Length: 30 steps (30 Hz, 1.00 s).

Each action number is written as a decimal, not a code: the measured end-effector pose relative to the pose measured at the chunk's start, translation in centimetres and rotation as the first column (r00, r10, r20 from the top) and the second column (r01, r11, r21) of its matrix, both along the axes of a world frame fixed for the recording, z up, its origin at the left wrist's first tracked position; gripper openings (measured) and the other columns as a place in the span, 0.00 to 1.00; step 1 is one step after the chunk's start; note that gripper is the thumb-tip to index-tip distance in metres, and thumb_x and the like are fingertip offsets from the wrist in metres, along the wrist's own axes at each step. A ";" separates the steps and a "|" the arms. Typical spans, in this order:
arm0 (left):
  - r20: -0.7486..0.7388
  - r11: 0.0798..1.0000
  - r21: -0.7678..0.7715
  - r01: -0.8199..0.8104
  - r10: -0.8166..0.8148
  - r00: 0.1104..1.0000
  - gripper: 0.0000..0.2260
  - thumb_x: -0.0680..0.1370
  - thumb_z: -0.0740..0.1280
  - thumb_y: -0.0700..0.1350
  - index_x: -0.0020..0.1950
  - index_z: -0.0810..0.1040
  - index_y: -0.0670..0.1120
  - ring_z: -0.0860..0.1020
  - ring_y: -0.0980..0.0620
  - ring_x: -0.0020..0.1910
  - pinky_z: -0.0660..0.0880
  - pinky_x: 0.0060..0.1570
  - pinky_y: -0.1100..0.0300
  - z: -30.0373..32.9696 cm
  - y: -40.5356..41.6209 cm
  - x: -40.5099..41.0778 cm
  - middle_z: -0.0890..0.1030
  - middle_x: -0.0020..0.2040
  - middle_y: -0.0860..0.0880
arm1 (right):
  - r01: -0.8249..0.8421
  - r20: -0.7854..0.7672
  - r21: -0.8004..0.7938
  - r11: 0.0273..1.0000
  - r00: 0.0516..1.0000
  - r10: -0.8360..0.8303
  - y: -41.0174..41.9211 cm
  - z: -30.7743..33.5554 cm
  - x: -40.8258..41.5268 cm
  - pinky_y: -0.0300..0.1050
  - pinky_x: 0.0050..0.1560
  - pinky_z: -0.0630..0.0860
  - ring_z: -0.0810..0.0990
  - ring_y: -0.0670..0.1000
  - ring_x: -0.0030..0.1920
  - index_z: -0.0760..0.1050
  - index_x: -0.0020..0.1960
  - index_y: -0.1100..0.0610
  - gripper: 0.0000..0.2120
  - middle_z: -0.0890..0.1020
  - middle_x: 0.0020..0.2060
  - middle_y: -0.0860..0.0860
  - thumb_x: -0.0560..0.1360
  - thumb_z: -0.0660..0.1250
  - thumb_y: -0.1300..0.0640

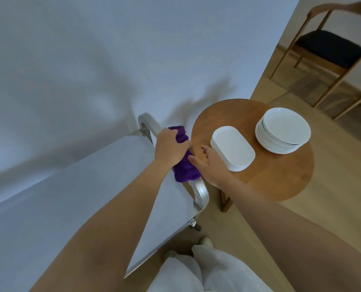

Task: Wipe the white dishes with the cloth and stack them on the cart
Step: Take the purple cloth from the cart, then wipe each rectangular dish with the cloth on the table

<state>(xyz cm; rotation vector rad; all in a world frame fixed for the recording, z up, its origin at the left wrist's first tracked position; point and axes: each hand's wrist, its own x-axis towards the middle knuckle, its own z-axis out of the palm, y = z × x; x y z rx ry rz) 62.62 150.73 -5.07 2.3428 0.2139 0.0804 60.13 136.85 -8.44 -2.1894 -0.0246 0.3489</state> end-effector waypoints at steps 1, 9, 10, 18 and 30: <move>-0.012 0.998 -0.061 0.031 -0.032 0.999 0.08 0.74 0.69 0.44 0.39 0.72 0.45 0.74 0.51 0.39 0.71 0.41 0.58 0.4 -0.5 0.1 0.74 0.40 0.48 | 0.049 -0.031 0.021 0.999 0.998 -0.048 -0.3 0.0 0.2 0.39 0.52 0.69 0.72 0.52 0.62 0.63 0.69 0.53 0.32 0.73 0.61 0.49 0.72 0.65 0.38; -0.329 0.673 -0.738 -0.057 -0.285 0.900 0.07 0.67 0.68 0.39 0.43 0.82 0.47 0.81 0.44 0.43 0.79 0.48 0.50 2.2 -4.2 0.7 0.83 0.41 0.44 | 0.212 -0.160 0.473 0.855 0.975 -0.154 -5.6 1.8 0.0 0.25 0.35 0.73 0.74 0.33 0.51 0.60 0.67 0.44 0.40 0.69 0.56 0.36 0.60 0.75 0.44; -0.325 0.641 -0.766 -0.051 -0.317 0.891 0.06 0.68 0.67 0.39 0.42 0.82 0.46 0.81 0.46 0.40 0.80 0.42 0.54 2.2 -4.9 0.7 0.83 0.38 0.45 | 0.246 -0.207 0.488 0.838 0.965 -0.163 -6.6 1.9 0.0 0.28 0.37 0.75 0.72 0.37 0.56 0.55 0.72 0.46 0.47 0.66 0.60 0.39 0.59 0.76 0.44; -0.299 0.659 -0.750 0.059 -0.417 0.858 0.07 0.73 0.68 0.40 0.50 0.79 0.44 0.80 0.46 0.49 0.77 0.52 0.50 2.3 -12.6 1.6 0.82 0.48 0.44 | 0.401 -0.535 0.464 0.790 0.838 -0.111 -15.1 2.2 0.1 0.57 0.63 0.63 0.73 0.50 0.62 0.68 0.66 0.53 0.46 0.77 0.61 0.49 0.55 0.73 0.32; -0.336 0.900 -0.434 0.043 -0.206 0.919 0.06 0.75 0.70 0.53 0.47 0.75 0.54 0.79 0.51 0.45 0.78 0.43 0.60 -2.0 -27.4 3.5 0.80 0.45 0.52 | 0.422 -0.489 0.487 0.765 0.857 -0.162 -31.9 0.0 3.4 0.50 0.50 0.79 0.81 0.56 0.51 0.76 0.56 0.58 0.18 0.83 0.50 0.55 0.69 0.74 0.55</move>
